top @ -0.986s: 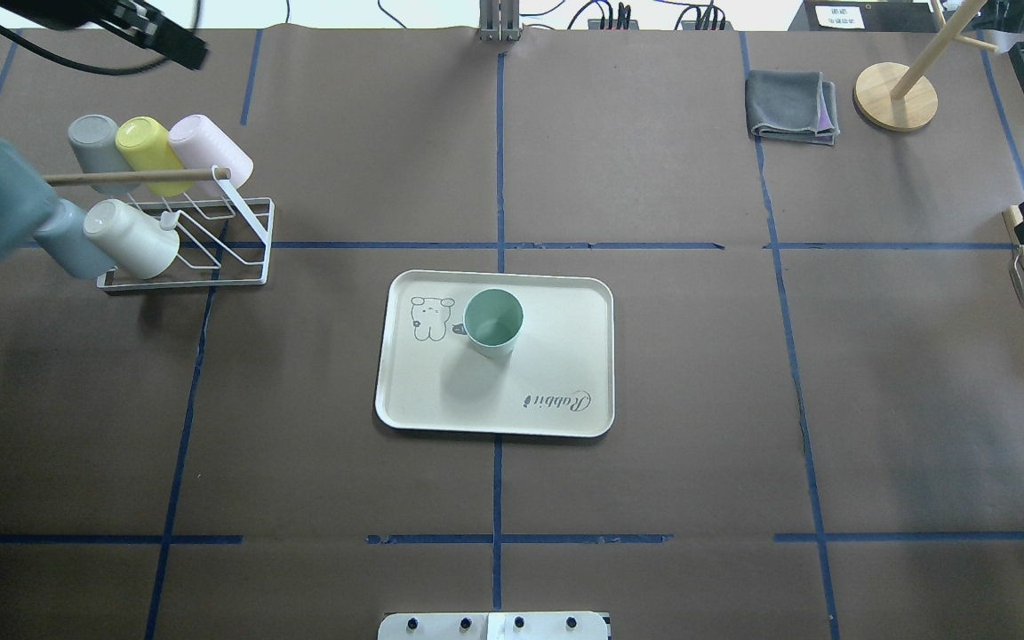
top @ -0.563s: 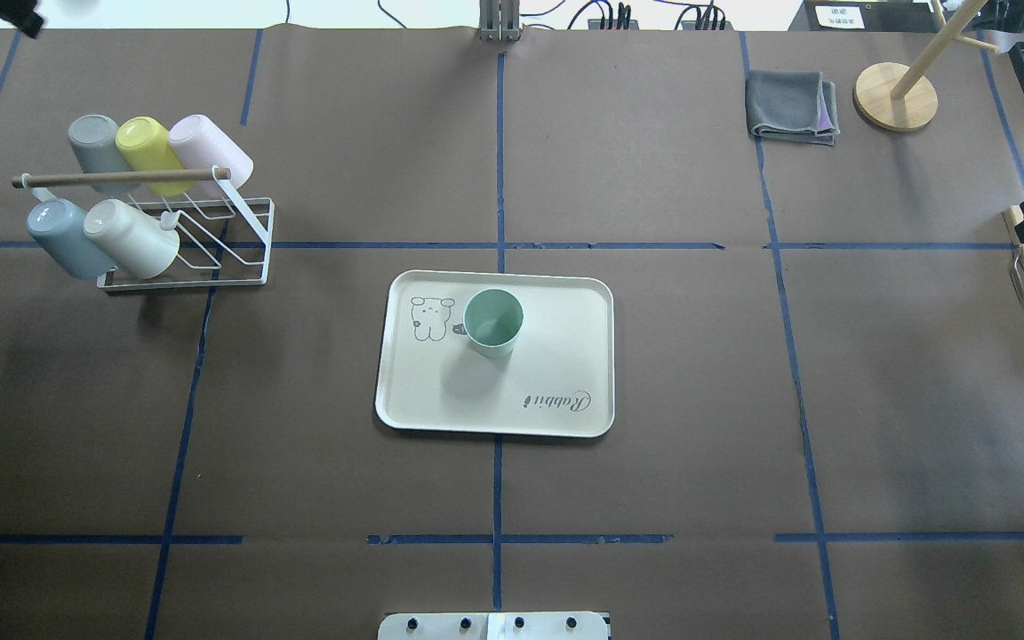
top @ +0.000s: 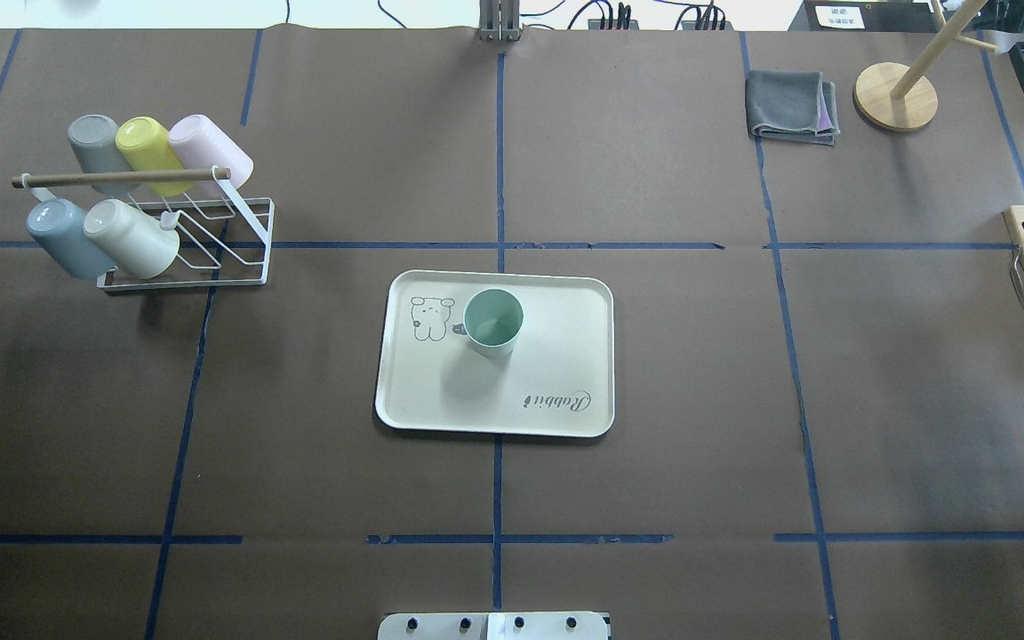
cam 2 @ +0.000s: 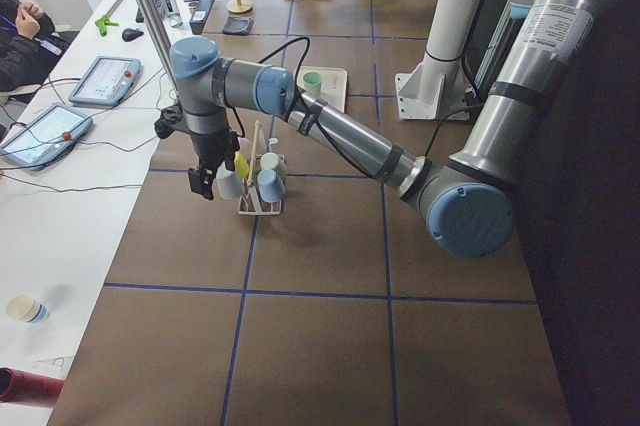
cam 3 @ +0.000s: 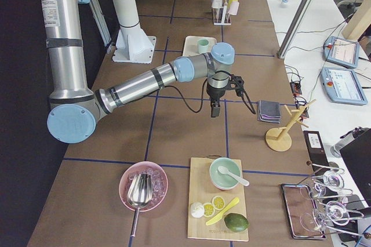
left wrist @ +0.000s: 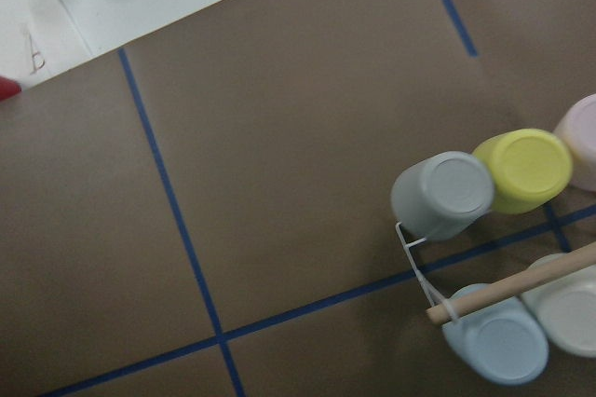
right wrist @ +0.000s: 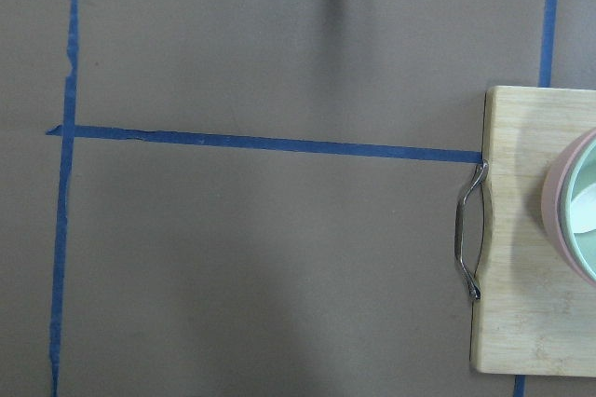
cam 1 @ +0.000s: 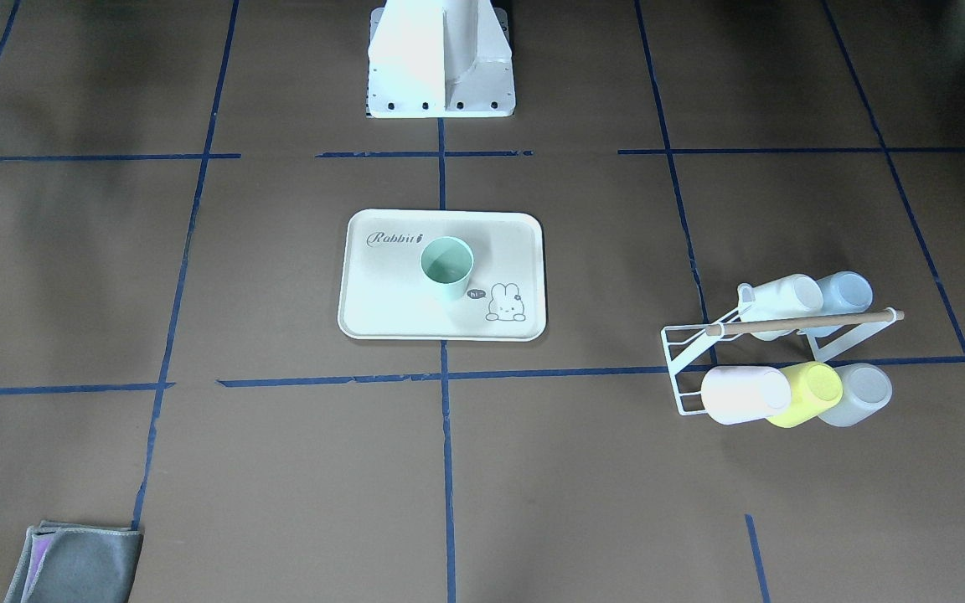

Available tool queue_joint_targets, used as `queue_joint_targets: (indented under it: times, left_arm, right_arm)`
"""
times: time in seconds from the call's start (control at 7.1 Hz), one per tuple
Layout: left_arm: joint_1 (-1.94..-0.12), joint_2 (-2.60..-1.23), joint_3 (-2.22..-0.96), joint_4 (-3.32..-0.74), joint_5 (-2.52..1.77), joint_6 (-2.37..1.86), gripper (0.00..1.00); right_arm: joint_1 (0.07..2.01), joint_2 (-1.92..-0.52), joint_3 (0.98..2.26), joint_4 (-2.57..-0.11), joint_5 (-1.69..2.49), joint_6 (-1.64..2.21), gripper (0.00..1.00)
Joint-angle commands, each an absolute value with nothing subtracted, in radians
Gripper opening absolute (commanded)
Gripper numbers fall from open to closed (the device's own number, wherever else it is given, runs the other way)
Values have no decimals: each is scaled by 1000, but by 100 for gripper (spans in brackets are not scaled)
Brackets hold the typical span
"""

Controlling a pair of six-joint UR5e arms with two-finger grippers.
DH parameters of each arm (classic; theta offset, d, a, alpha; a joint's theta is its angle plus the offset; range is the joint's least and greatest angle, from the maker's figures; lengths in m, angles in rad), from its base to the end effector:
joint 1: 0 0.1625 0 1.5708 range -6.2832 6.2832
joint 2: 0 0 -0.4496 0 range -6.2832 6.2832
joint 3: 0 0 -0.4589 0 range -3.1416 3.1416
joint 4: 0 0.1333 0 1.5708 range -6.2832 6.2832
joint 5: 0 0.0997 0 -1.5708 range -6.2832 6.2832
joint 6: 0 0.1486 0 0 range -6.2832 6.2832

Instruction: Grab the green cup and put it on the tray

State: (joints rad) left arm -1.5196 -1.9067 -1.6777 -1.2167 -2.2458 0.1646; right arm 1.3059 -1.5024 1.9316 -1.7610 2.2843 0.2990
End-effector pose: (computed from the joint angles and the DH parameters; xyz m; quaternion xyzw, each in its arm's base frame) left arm -0.0060 -0.6736 0.4971 0.0605 0.3279 0.1161 0.9356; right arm -0.1148 -0.5610 0.5056 0.0108 -0.3641 -0.0258 0.9309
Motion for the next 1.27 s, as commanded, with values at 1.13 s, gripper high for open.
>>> queue_joint_targets:
  times: [1.13]
  left_arm:
    - [-1537, -1609, -1542, -1494, -2372, 169, 100]
  right_arm:
    - [1503, -1548, 1832, -1761, 2391, 118, 100]
